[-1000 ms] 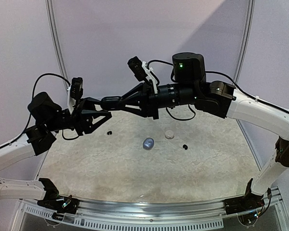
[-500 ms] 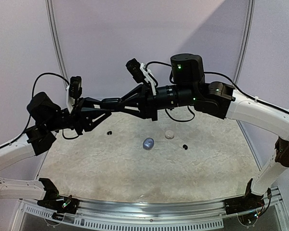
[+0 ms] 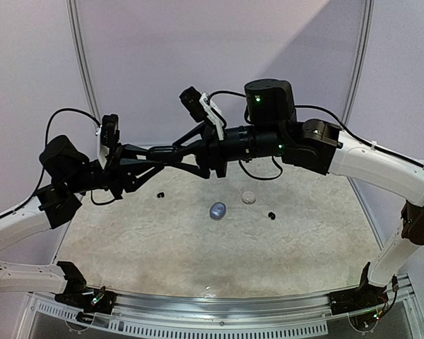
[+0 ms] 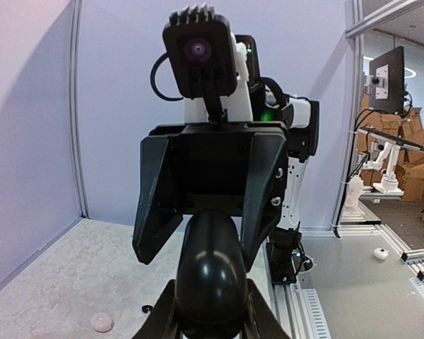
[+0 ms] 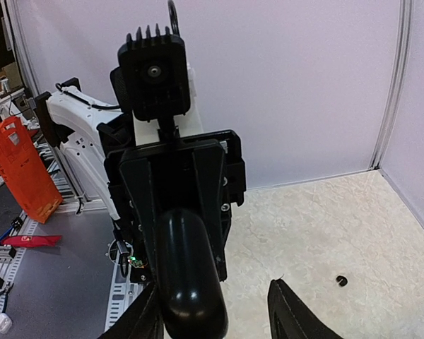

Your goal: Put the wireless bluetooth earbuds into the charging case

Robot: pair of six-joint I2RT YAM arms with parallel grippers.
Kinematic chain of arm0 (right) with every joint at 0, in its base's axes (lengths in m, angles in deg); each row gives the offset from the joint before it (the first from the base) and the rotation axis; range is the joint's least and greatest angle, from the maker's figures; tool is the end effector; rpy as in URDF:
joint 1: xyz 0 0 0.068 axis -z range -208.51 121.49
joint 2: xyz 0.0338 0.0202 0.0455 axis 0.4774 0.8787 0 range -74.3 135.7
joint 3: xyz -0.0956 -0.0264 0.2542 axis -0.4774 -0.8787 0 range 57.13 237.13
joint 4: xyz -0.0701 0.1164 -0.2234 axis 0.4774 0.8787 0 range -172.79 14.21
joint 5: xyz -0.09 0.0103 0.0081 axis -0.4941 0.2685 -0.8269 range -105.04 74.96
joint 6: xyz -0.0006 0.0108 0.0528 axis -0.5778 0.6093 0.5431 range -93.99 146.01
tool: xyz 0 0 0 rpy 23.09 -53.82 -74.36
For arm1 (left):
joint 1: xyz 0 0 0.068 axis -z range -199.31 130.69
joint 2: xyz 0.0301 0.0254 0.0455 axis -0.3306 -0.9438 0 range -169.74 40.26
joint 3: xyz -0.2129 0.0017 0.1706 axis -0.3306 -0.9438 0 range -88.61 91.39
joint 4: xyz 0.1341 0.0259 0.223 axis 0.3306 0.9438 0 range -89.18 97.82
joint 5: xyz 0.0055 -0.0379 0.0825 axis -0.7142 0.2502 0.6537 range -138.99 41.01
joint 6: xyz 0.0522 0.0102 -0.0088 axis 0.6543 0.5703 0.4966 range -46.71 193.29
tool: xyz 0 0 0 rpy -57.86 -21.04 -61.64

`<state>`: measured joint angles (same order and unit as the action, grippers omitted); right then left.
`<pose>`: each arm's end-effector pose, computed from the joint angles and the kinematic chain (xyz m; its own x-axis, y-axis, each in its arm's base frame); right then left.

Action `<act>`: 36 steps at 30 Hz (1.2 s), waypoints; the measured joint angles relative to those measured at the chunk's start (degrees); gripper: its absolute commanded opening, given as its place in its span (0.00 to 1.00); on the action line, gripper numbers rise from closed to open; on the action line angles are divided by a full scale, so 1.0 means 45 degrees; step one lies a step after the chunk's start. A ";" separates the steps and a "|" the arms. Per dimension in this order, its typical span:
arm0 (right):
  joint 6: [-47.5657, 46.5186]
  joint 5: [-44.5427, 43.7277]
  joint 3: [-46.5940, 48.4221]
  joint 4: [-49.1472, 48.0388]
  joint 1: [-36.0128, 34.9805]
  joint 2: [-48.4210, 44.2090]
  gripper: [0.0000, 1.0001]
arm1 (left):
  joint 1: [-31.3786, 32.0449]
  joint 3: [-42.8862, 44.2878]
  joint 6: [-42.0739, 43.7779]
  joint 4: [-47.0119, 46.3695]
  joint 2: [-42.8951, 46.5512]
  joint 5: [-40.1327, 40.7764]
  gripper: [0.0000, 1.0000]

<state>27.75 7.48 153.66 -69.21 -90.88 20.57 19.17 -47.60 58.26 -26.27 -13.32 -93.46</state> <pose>0.1690 0.3521 0.4216 -0.1258 -0.1799 -0.9756 -0.9888 0.1020 0.1087 0.1502 -0.1513 0.3562 -0.0632 -0.1862 -0.9805 0.9925 0.0916 -0.0814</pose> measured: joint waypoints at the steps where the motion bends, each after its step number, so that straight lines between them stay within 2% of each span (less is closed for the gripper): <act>1: 0.0024 -0.0039 0.0160 0.0126 -0.0005 0.0097 0.49 | 0.0000 0.0000 0.0282 0.0063 0.0015 0.0029 0.00; 12: 0.0194 -0.0321 0.0729 0.0607 -0.0204 0.0627 0.40 | -0.0005 0.0000 0.2880 0.1549 0.0107 -0.0034 0.00; 20: 0.0257 -0.1195 0.0748 0.0539 -0.0155 0.0636 0.40 | 0.0053 0.0000 0.3638 0.2118 0.0165 -0.0432 0.00; 26: 0.0374 -0.1234 0.0748 0.0661 -0.0151 0.0636 0.49 | 0.0053 0.0000 0.3181 0.2113 0.0238 -0.0311 0.00; 32: 0.0607 -0.1292 0.0748 0.0699 -0.0112 0.0636 0.62 | 0.0058 -0.0102 0.1569 0.1923 0.0330 0.0063 0.00; 36: 0.0826 -0.1268 0.0748 0.0675 -0.0053 0.0636 0.66 | 0.0058 -0.0160 0.0947 0.1710 0.0355 0.0301 0.00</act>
<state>31.47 1.77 157.02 -66.17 -91.12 23.43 19.43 -48.32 62.53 -18.57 -11.73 -92.10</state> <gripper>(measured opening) 0.631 0.234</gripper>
